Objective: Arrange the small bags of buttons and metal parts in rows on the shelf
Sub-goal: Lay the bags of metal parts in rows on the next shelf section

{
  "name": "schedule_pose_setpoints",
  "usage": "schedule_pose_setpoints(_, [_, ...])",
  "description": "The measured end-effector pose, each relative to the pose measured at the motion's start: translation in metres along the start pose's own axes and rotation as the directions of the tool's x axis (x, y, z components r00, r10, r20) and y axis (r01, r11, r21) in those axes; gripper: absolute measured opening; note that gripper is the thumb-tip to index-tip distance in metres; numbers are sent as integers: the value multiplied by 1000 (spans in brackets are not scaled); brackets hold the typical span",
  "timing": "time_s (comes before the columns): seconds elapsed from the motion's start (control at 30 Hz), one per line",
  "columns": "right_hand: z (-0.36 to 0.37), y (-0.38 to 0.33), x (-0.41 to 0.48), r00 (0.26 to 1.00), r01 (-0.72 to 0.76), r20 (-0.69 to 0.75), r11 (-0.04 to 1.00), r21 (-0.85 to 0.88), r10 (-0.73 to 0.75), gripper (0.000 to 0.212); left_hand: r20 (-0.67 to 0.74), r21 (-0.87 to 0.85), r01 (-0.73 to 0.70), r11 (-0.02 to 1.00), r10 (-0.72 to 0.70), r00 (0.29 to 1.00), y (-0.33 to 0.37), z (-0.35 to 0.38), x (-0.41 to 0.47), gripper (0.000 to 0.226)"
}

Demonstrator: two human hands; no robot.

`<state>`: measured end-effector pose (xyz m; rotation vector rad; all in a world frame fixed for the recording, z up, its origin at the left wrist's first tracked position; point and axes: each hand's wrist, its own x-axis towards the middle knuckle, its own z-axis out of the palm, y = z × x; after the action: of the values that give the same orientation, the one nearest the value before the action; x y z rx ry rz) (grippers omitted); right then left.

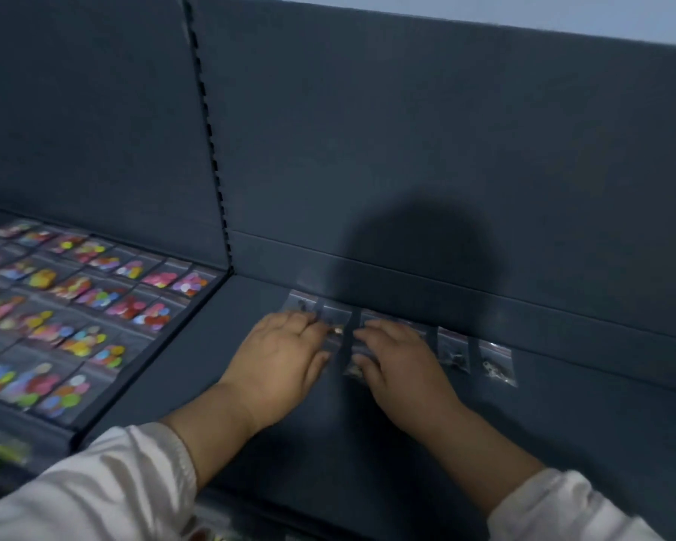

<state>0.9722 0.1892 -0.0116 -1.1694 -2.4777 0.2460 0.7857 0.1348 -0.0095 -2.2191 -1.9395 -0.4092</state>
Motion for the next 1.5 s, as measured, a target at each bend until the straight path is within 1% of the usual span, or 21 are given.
schedule_pose_setpoints(0.13, [-2,-40,18,999,53,0,998,-15,-53,44,-16,75,84,994,-84,996,-32,-27,-23,52])
schedule_pose_setpoints(0.33, [10,-124,44,985,173,22,984,-47,-172,53,-76,116,225,968,-217,973,-97,-71,-79,55])
schedule_pose_setpoints(0.4, [16,-160,53,975,222,-4,973,-60,-223,51,-101,129,271,954,-259,961,-123,-88,-106,54])
schedule_pose_setpoints(0.5, [26,-223,64,960,279,61,958,-72,-275,44,-123,149,337,930,-321,939,-167,-114,-152,54])
schedule_pose_setpoints(0.6, [43,-286,76,941,333,82,941,-52,-329,43,-135,185,396,899,-376,917,-213,-139,-199,56])
schedule_pose_setpoints(0.7, [64,-348,85,930,359,98,933,-26,-355,53,-142,206,430,879,-408,902,-260,-162,-241,55])
schedule_pose_setpoints(0.8, [87,-404,94,922,385,40,923,23,-386,67,-173,225,458,860,-427,888,-299,-184,-280,54])
schedule_pose_setpoints(0.87, [97,-438,99,926,375,29,925,58,-377,64,-192,233,467,853,-431,882,-322,-195,-302,50])
schedule_pose_setpoints(0.93, [106,-468,105,928,363,51,927,94,-368,53,-189,213,481,850,-447,874,-344,-204,-320,47])
schedule_pose_setpoints(1.13, [129,-530,138,908,389,121,914,111,-401,44,-197,146,546,825,-516,833,-401,-219,-350,50])
schedule_pose_setpoints(1.27, [147,-553,170,891,423,126,898,121,-436,42,-191,106,584,805,-560,806,-438,-216,-353,49])
schedule_pose_setpoints(1.4, [175,-569,216,903,394,100,897,199,-419,42,-199,75,625,777,-602,773,-481,-214,-340,48])
schedule_pose_setpoints(1.5, [197,-582,258,913,350,119,898,265,-391,42,-188,52,679,732,-661,727,-521,-212,-324,51])
